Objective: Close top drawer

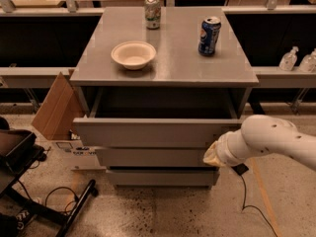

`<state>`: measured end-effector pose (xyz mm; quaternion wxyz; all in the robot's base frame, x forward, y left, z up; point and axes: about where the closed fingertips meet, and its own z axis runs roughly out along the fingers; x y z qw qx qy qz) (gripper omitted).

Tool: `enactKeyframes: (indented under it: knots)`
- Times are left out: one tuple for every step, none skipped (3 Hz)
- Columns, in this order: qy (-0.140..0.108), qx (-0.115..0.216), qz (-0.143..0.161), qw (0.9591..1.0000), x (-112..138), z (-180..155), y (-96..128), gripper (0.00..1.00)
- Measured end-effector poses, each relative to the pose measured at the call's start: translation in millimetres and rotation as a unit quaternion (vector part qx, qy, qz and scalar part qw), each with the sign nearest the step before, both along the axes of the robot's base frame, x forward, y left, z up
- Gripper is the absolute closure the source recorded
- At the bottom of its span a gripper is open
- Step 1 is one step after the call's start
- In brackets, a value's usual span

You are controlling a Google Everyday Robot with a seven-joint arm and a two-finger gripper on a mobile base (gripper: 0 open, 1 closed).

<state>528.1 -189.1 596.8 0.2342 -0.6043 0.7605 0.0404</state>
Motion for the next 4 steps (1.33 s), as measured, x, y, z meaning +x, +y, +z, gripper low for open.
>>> enactKeyframes:
  knots:
    - [-0.002,0.013,0.012,0.9998,63.1,0.3,10.3,1.0]
    - [-0.007,0.016,0.01,0.9998,83.8,4.8,9.0,1.0]
    - [-0.012,0.021,-0.003,0.9997,114.2,9.3,3.3,1.0]
    - [-0.012,0.024,-0.009,0.9996,125.4,9.9,-0.8,1.0]
